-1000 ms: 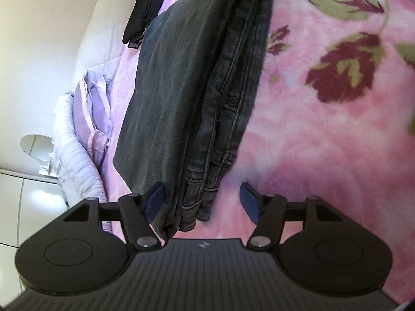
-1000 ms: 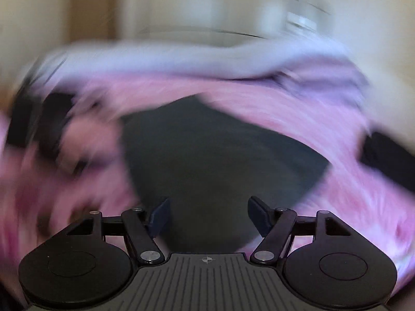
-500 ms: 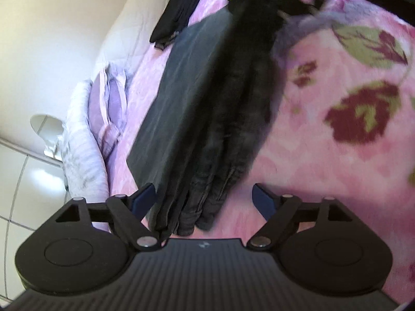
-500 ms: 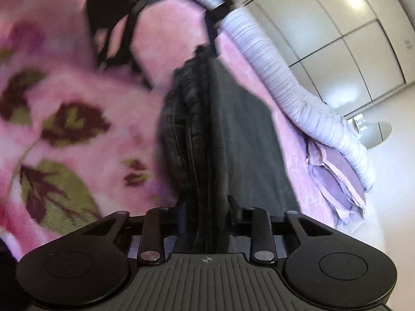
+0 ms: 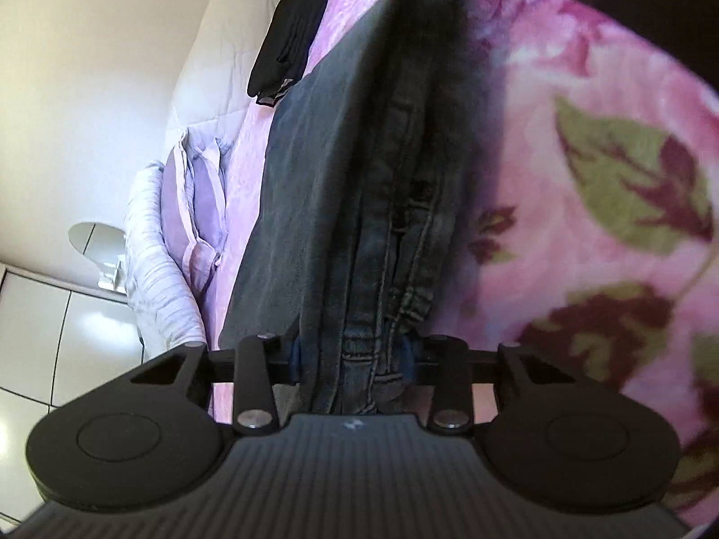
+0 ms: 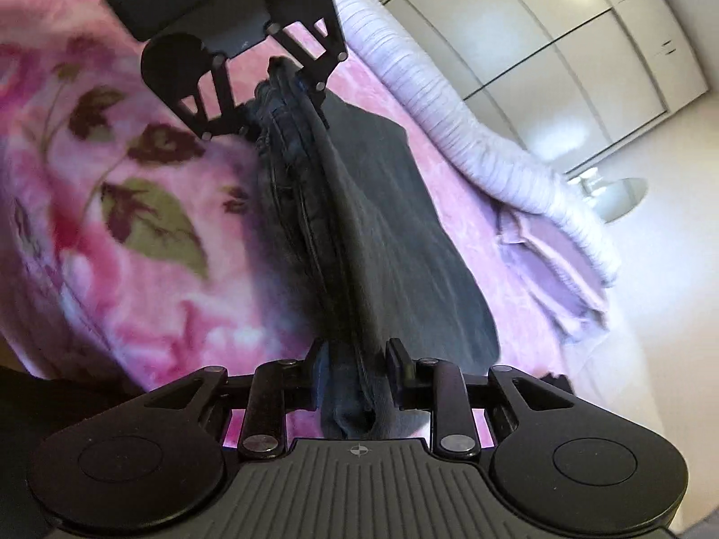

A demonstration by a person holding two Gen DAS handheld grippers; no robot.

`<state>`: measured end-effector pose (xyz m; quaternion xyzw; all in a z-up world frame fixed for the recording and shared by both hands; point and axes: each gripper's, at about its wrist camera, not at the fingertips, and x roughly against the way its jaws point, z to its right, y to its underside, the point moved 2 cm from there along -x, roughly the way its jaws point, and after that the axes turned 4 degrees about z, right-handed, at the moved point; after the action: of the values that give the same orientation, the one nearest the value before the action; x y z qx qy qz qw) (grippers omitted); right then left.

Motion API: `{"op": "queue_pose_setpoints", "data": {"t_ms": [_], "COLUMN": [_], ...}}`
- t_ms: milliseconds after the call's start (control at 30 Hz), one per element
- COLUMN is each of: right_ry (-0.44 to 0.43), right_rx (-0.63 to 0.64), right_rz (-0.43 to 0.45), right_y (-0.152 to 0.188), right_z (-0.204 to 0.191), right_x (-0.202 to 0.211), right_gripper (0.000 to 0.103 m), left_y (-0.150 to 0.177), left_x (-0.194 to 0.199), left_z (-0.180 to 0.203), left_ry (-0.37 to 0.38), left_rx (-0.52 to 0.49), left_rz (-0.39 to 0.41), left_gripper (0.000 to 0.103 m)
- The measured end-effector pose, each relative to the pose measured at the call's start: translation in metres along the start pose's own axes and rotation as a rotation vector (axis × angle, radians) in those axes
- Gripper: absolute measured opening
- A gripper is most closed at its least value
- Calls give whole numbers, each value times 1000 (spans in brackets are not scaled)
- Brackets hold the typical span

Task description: Fold clothes

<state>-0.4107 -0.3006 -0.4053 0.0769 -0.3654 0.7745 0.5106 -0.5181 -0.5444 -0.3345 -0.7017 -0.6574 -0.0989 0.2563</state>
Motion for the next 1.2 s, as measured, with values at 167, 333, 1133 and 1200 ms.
{"op": "queue_pose_setpoints", "data": {"t_ms": [167,333,1133,1200], "right_ry": [75,110,56,54], "right_rx": [80,182,142,143], "right_rz": [79,56,-121,-123], "right_y": [-21,-26,-4,-3], "right_z": [-35,-45,-4,-4], "right_x": [-15,-55,-87,-87], "right_gripper": [71,71,33,33], "left_y": [-9,-12,4,5], "left_x": [18,42,54,55], "left_z": [-7,-2,30,29], "left_ry": [17,25,-54,-51], "left_rx": [41,71,186,186], "left_rz": [-32,-47,-162,-166], "left_gripper": [32,32,44,44]}}
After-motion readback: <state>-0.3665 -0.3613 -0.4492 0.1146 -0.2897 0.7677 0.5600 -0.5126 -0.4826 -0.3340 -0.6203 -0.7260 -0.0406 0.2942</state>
